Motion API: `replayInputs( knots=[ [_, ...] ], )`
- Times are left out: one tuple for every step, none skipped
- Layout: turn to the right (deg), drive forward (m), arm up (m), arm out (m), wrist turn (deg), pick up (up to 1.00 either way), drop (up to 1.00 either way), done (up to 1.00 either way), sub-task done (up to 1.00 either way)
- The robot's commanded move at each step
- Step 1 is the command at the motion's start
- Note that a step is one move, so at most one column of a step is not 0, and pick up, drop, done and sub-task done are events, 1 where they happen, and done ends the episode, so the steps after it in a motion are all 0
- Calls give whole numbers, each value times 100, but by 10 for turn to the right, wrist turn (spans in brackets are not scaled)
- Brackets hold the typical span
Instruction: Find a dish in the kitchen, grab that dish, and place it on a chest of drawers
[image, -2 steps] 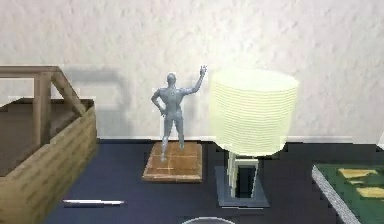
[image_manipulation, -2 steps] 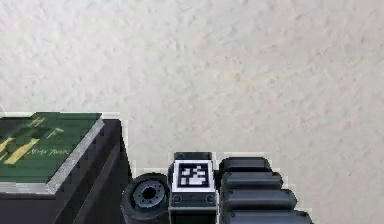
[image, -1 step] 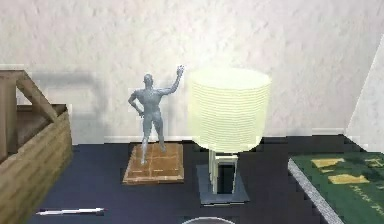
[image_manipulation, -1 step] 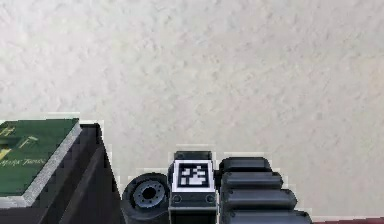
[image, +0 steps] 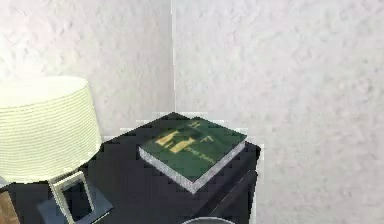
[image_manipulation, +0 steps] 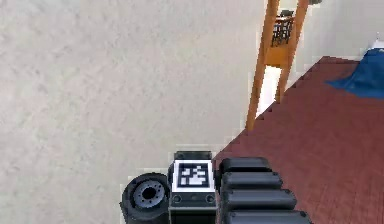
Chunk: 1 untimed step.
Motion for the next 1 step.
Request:
replayInputs(
  knots=[
    [330, 0, 0, 0, 0, 0, 0, 0, 0]
  ],
)
